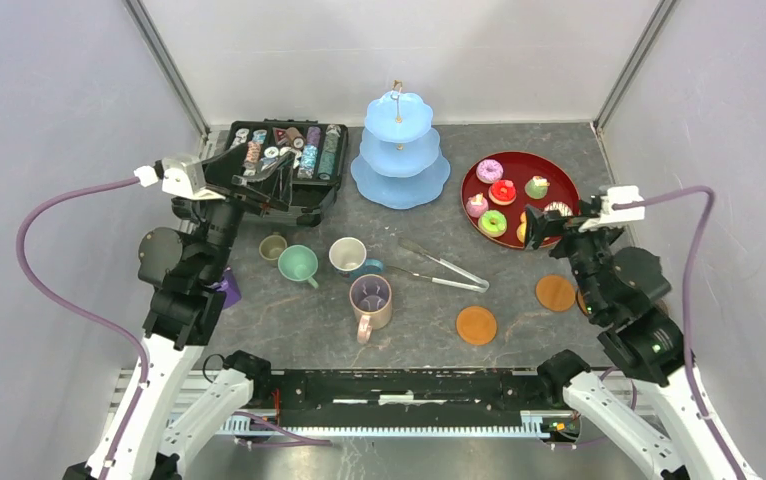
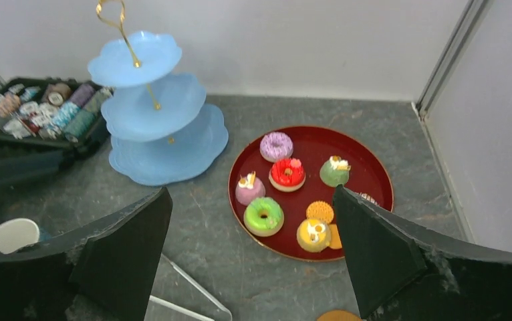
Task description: Serve the afternoon tea
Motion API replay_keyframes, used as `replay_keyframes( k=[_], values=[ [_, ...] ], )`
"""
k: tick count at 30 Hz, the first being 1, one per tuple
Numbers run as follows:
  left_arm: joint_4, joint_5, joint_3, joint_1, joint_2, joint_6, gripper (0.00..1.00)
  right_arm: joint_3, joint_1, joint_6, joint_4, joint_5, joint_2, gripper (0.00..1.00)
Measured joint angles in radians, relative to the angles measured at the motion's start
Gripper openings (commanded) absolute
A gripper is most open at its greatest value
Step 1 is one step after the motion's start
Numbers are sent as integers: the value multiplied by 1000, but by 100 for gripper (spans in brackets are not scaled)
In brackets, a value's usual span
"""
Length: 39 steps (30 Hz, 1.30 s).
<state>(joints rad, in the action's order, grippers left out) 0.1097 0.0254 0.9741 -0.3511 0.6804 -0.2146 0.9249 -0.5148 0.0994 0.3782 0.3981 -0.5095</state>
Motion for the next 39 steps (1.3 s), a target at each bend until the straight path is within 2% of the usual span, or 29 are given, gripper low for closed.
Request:
replay_keyframes(
  k=[6, 18, 33, 39],
  values=[
    [5, -8, -10, -8, 20, 0, 100, -92, 0, 13, -5, -15, -78, 98],
    [20, -31, -16, -31, 33, 0, 100, -348, 0, -23, -169, -398, -298, 98],
    [21, -30, -16, -40, 32, -1, 100, -392, -3, -129, -276, -602, -671, 98],
    [24, -32, -16, -44, 45, -1, 100, -391, -18, -181, -288, -608, -726, 98]
  ],
)
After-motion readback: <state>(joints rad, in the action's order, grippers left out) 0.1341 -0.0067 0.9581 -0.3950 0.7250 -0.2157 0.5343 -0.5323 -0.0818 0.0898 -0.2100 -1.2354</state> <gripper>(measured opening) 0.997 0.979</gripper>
